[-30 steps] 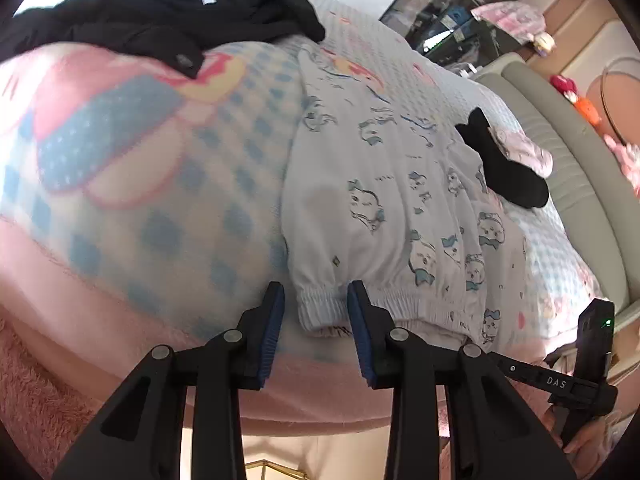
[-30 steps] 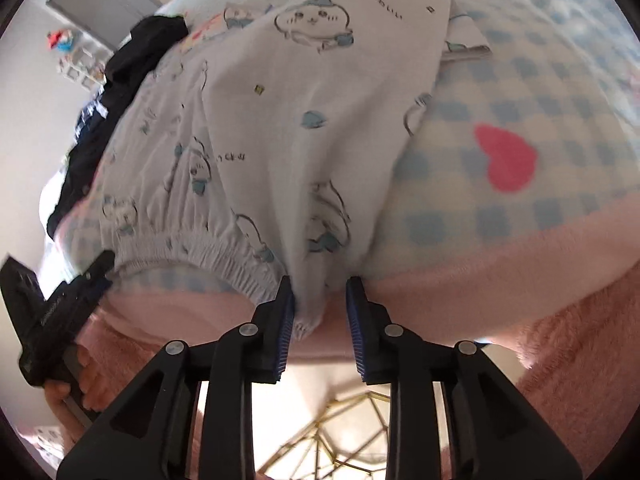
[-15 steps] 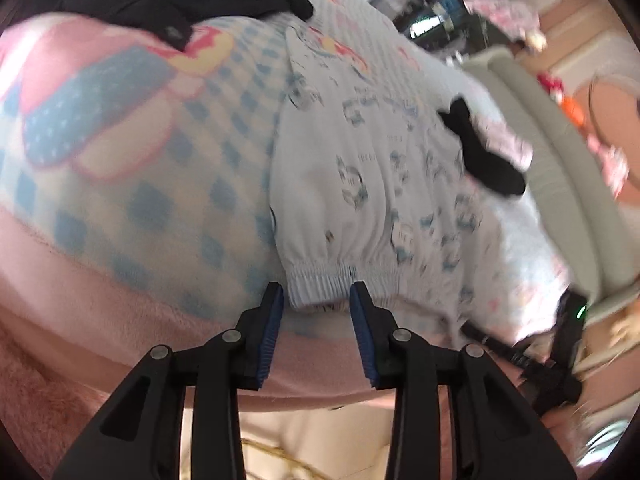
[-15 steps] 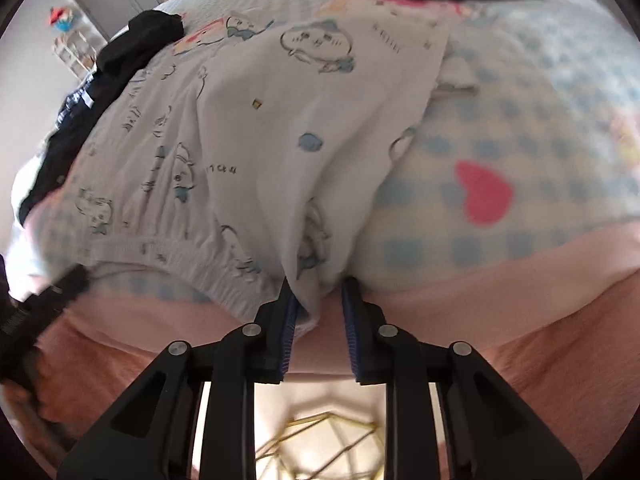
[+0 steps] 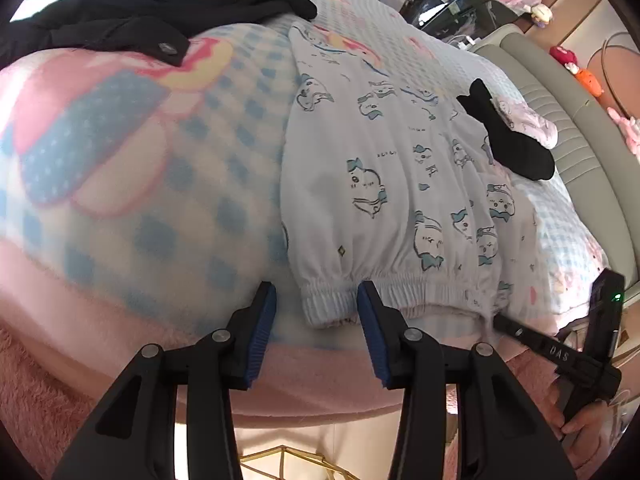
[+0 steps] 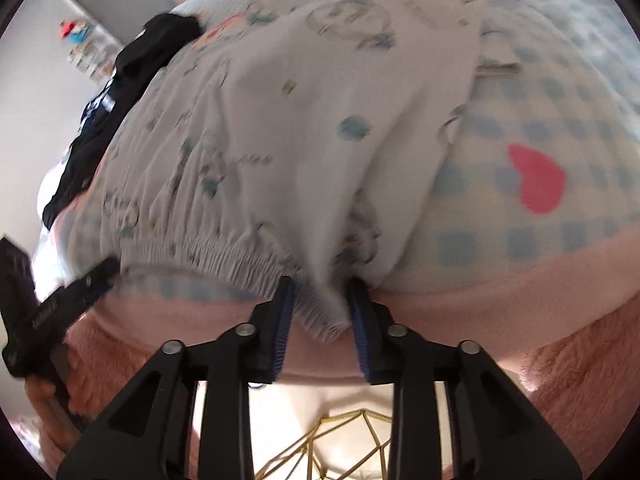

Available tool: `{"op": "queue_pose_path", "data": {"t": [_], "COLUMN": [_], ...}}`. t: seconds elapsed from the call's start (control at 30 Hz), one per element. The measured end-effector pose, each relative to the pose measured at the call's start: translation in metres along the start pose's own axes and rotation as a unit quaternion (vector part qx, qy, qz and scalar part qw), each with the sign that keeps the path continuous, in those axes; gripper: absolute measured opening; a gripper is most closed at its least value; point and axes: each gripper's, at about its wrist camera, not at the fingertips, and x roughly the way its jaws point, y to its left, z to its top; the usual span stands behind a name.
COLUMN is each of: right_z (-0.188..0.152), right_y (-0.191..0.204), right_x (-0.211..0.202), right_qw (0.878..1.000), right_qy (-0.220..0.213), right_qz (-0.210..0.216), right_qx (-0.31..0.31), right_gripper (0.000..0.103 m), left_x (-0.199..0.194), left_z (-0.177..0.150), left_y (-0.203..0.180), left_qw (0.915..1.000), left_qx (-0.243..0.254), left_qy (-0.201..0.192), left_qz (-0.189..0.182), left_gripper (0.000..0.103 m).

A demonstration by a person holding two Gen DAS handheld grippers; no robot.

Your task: Fold clothes

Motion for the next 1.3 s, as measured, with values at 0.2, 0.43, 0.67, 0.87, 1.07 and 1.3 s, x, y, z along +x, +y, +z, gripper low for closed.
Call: {"op": "queue_pose_path", "data": {"t": [0.2, 0.43, 0.67, 0.87, 1.07, 1.3], "right_z": [0.004, -0.016, -0.013, -0.008, 0.01, -0.003], "right_y": [-0.007, 0.002, 0.017, 0.004, 0.006, 0.02], "right_x": [-0.009, -0.009, -0.027, -0.048, -0.025, -0.007], "right_qw": [1.0, 0.993, 0.999, 0.995, 0.998, 0.994], "right_qy": [-0.021, 0.039, -0.025, -0.061, 0.0, 0.041], "right_qz": [0.003, 0.109, 0.007, -0.062, 0.055, 0.099], "right_qx": [0.018, 0.02, -0.046, -0.051, 0.026, 0.006], "right_gripper": [0.012, 0.029, 0.011, 0.01, 0.012, 0.033], "left_x": [-0.005, 0.007, 0.003, -0.019, -0.011, 0.008], "left_z": [0.005, 0.018, 0.013, 0.005, 0.01, 0.017], "left_y": [0.024, 0.017, -0.005, 0.008, 0.027, 0.016], "left_qw": [0.9895, 0.988, 0.9983, 0.9975, 0.9917, 0.9911], "left_qx": [-0.078, -0.073, -0.012, -0.036, -0.088, -0.069], "left_qy": [-0.006, 0.006, -0.007, -0.034, -0.019, 0.009], "left_qz": [-0.122, -0.136, -0.057, -0.05, -0.092, -0.113], "left_gripper": [0.046, 0.044, 0.02, 0.016, 0.028, 0.032]}}
